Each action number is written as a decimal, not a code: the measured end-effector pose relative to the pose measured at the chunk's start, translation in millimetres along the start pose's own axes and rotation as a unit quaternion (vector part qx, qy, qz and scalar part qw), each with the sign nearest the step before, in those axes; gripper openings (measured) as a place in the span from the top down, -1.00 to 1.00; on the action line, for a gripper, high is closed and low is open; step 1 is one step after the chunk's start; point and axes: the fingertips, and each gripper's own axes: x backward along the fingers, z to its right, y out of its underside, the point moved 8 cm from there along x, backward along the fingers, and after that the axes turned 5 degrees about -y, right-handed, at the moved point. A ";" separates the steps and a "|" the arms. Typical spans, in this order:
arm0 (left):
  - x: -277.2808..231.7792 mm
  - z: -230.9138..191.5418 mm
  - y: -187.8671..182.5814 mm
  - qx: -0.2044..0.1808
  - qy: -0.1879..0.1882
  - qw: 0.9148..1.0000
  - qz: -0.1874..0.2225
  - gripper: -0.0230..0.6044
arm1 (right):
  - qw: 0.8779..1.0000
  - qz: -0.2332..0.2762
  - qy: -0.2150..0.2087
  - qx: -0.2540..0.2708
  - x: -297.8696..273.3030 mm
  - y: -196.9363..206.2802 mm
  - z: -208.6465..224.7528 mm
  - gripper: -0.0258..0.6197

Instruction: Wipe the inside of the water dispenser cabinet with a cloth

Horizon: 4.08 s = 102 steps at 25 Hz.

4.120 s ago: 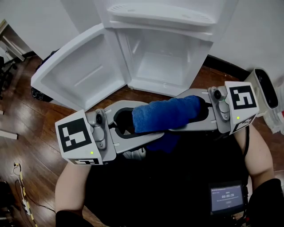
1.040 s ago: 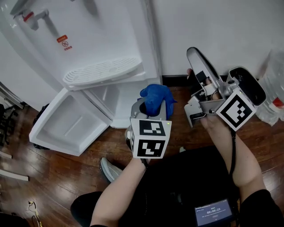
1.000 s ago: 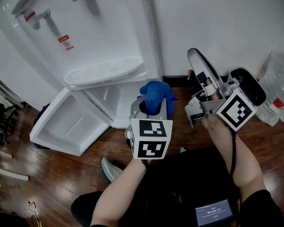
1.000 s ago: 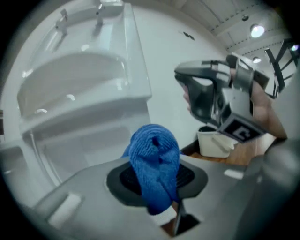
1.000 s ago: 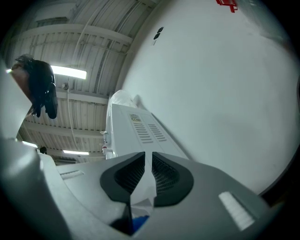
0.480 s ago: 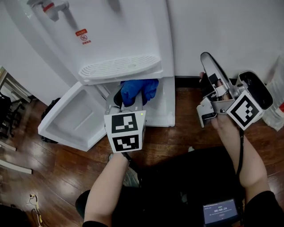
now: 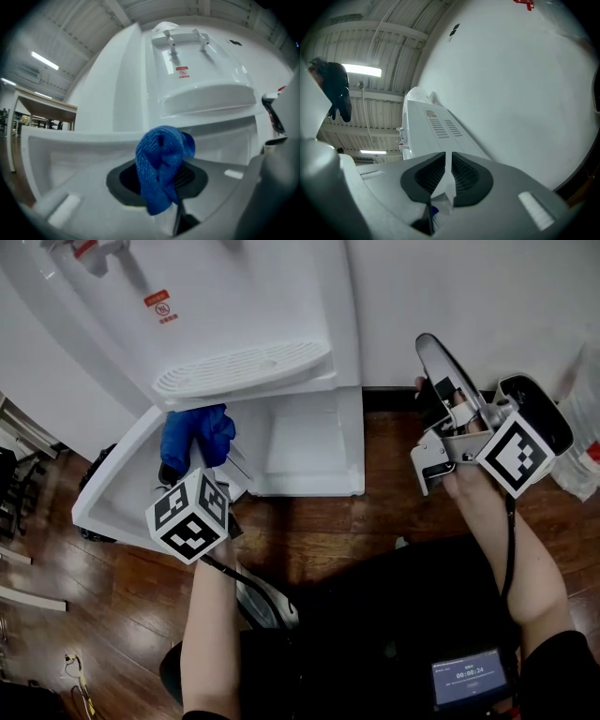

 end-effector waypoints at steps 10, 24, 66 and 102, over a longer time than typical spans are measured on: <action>-17.3 44.1 35.1 0.029 0.085 0.996 -0.027 0.55 | 1.000 0.006 -0.015 -0.018 -3.1 1.2 -4.4 0.82; -124.0 124.6 54.6 0.008 0.037 0.999 -0.033 0.55 | 0.999 -0.013 0.001 -0.044 -3.1 9.1 4.0 0.82; -144.9 174.5 141.9 -0.100 0.147 0.972 -0.157 0.55 | 0.994 -0.013 -0.014 -0.110 -2.0 15.3 15.6 0.84; -67.8 192.8 167.4 -0.245 0.513 0.804 -0.175 0.55 | 0.986 0.004 -0.007 -0.167 1.2 21.7 22.6 0.84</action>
